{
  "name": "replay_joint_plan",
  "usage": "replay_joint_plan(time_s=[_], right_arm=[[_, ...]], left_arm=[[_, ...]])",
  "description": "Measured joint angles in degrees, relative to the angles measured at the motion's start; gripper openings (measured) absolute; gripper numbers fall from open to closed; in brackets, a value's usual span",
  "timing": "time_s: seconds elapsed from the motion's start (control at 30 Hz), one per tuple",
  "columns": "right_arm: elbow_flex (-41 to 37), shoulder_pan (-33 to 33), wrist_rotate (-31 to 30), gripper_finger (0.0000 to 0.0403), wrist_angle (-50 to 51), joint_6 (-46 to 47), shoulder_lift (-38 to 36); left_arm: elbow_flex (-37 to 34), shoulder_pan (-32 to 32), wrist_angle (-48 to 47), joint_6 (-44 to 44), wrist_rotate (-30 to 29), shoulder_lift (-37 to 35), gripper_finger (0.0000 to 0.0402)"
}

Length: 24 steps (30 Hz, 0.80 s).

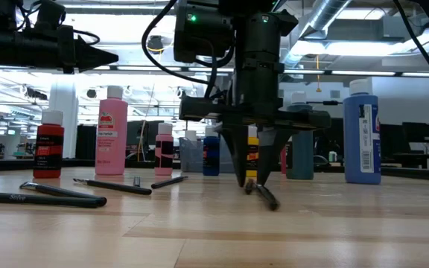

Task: Pick & Place Paint Supplies
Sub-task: Put the black paintbrush into the red cup

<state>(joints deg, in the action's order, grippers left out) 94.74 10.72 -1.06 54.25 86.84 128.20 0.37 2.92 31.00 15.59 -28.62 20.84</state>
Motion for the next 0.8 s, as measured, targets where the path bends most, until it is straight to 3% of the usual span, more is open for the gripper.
replay_joint_plan(time_s=[0.3, 0.47, 0.8], right_arm=[[-0.1, -0.4, -0.2, 0.0012, 0.1, -3.6, 0.0], [-0.2, -1.2, -0.7, 0.0009, -0.9, -5.6, -0.3], [-0.4, -2.1, -14.4, 0.0002, -3.2, -9.7, -7.7]], left_arm=[[0.0, 0.0, 0.0, 0.0, 0.0, 0.0, 0.0003], [0.0, 0.0, 0.0, 0.0, 0.0, 0.0, 0.0003], [0.0, 0.0, 0.1, 0.0, 0.0, 0.0, 0.0003]])
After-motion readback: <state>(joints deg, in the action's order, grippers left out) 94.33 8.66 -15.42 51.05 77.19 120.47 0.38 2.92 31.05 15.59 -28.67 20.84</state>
